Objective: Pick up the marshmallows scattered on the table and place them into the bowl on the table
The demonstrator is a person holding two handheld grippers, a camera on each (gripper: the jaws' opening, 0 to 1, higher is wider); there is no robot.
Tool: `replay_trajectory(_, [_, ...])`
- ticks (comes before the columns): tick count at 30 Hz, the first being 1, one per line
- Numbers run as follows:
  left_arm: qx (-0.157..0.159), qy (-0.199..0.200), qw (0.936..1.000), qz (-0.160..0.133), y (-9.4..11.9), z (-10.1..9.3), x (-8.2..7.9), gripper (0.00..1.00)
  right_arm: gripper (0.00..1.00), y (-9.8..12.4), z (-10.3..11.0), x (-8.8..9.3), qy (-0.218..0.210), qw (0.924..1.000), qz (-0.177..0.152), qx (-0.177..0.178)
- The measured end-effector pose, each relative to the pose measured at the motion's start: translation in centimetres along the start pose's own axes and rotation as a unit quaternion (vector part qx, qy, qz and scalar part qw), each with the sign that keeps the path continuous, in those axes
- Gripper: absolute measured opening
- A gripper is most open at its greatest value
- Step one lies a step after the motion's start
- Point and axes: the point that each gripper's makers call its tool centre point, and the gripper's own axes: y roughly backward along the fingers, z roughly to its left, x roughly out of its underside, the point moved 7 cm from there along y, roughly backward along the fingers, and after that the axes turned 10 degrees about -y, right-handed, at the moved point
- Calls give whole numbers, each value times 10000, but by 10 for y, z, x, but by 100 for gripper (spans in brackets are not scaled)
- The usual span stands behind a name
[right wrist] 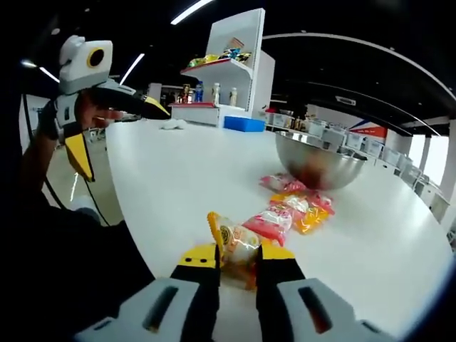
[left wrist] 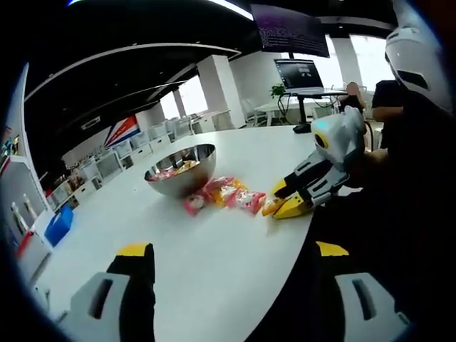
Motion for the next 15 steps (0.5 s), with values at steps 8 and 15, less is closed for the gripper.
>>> replay_trajectory(8, [-20, 3, 10000, 16, 1, 0, 1, 88, 14, 5, -1, -7, 84, 9999, -105, 98])
replay_trajectory(15, [-61, 6, 10000, 42, 1, 2, 2, 88, 14, 16, -14, -25, 92, 9991, -330, 230])
